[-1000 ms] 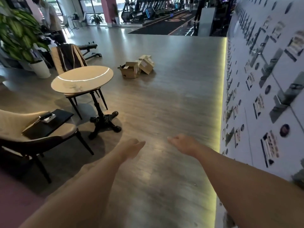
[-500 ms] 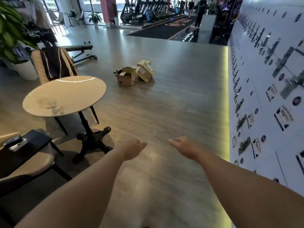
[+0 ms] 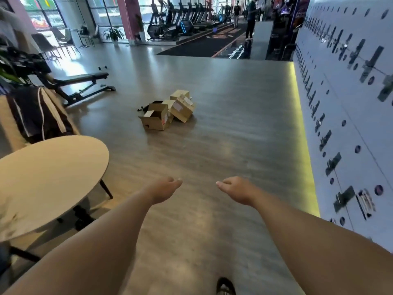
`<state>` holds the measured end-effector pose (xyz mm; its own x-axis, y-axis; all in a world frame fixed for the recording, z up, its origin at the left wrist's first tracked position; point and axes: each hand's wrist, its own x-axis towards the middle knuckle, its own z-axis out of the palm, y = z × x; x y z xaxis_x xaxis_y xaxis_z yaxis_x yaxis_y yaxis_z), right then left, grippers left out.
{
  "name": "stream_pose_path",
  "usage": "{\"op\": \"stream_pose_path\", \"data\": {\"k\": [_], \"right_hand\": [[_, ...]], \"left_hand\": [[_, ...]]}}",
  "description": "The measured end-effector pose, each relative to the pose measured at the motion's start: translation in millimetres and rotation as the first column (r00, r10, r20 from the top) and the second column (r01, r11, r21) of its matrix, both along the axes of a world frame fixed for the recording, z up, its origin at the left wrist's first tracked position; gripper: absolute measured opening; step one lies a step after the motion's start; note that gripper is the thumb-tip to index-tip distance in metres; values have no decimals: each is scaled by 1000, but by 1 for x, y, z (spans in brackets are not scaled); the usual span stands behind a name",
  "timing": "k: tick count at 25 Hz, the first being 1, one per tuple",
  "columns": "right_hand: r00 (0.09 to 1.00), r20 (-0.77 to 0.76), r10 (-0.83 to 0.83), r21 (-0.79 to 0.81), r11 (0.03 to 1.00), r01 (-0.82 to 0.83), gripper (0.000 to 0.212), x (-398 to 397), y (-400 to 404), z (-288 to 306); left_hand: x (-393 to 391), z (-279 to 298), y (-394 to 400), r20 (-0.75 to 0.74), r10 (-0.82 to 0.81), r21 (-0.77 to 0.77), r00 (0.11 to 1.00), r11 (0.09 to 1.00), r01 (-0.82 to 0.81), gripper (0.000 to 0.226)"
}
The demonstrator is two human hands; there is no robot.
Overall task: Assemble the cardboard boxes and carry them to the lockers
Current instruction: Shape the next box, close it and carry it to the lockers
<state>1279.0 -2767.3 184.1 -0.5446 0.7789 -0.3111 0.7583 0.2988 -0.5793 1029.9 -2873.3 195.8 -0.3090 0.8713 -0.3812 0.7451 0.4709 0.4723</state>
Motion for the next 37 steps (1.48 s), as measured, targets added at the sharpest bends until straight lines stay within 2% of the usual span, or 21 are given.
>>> {"op": "stream_pose_path", "data": {"k": [3,6,11,18,23,27,29,31,35,37], "right_hand": [[999,-40,-3,-19,1000,3,55,-22,98,12],[998,-66,1,-10,1000,-1,44,-53,194,28],[999,-20,28,-54,998,-29,40,-101,335,13],[998,66,19,-3,1000,-19,58,-185,556,-1],[999,35,-37,-8,999,37,62,-233,710,0],[999,43,-10,-34,999,11,53,-263,824,-13],[1000,29,-10,-30,999,11,60,-282,899,-22],[1000,9,3,-33,999,-3,57,-301,975,-25],[999,14,34,-47,998,-33,68,-336,1102,-10],[999,10,40,-42,998,-40,65,-361,1165,-3]], "left_hand": [[-24,8,91,20,36,23,999,999,-36,57],[-44,18,181,16,39,21,999,999,-40,63],[-86,18,322,-24,57,-9,998,998,-57,70],[-184,13,544,-11,62,-47,998,997,-62,71],[-235,25,703,9,43,-14,999,999,-42,71],[-266,13,814,18,52,-31,998,998,-52,71],[-281,4,883,23,57,-50,998,997,-56,71],[-297,-2,952,19,70,-60,997,996,-68,72],[-324,1,1060,32,106,-68,994,992,-104,70],[-345,1,1114,35,132,-82,991,988,-128,69]]}}
